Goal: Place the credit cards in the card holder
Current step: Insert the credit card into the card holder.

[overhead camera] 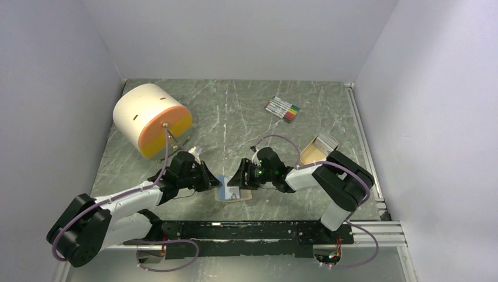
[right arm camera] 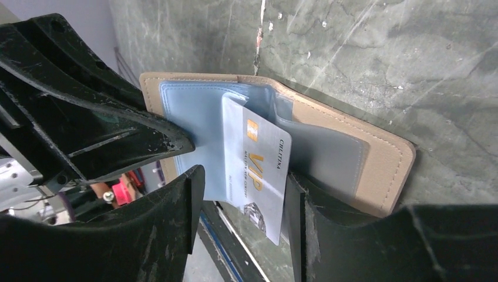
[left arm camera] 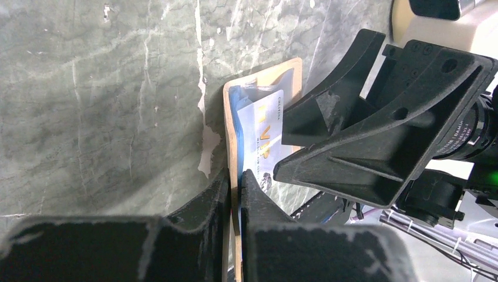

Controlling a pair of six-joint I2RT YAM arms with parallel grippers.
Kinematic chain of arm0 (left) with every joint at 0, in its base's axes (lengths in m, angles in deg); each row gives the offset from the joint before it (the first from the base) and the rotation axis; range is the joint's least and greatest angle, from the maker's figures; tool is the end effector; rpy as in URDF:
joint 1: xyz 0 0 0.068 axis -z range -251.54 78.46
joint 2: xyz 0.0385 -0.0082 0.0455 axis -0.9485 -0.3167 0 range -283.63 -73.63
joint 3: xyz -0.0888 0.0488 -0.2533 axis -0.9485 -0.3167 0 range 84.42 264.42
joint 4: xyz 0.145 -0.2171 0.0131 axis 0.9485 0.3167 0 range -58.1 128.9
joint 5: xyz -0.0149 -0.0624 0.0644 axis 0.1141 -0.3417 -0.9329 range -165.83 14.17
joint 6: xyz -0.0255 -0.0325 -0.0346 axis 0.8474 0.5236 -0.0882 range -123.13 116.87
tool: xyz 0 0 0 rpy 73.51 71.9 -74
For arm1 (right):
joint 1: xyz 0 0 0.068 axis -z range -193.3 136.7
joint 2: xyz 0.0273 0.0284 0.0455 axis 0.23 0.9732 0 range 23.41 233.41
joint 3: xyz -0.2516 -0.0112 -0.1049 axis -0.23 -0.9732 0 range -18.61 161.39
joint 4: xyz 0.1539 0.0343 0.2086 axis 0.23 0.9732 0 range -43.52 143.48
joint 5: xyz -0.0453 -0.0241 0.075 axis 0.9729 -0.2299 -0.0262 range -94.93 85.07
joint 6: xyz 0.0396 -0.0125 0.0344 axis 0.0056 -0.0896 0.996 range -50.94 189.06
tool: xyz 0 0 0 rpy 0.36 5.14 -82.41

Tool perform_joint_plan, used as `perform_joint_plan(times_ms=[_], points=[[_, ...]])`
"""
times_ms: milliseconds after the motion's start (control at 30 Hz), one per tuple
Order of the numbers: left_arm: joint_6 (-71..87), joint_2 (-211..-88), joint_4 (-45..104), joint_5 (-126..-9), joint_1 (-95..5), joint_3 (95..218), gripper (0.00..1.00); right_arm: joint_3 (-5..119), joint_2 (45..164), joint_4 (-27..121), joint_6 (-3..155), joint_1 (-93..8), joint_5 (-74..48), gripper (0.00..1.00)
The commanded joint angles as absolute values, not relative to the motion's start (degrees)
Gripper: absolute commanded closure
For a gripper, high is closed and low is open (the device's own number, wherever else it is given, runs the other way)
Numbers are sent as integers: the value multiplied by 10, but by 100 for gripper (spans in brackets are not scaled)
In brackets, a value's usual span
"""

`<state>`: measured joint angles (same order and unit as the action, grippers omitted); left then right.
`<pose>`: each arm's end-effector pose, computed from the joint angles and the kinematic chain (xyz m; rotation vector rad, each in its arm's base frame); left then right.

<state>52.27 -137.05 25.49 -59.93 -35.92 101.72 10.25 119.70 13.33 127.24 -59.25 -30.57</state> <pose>0.1555 -0.1233 0.1455 -0.2677 2.4896 -1.0813 0.1878 0.2163 0.1129 -0.0330 2.5291 1.3983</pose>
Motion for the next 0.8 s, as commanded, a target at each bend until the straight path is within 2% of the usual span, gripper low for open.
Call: perform_joint_plan(times_ms=[0,300,667,767], points=[[524,-1356,240,-587,-355,1020,91,127,1179,293,1210,-599,-243,45],[519,-1366,237,-590,-355,1020,91,146,1143,368,1179,-599,-206,45],[515,-1374,236,-588,-355,1023,91,145,1160,310,1207,-608,-244,44],[513,-1374,238,-589,-355,1025,87,145,1170,287,1220,-614,-254,45]])
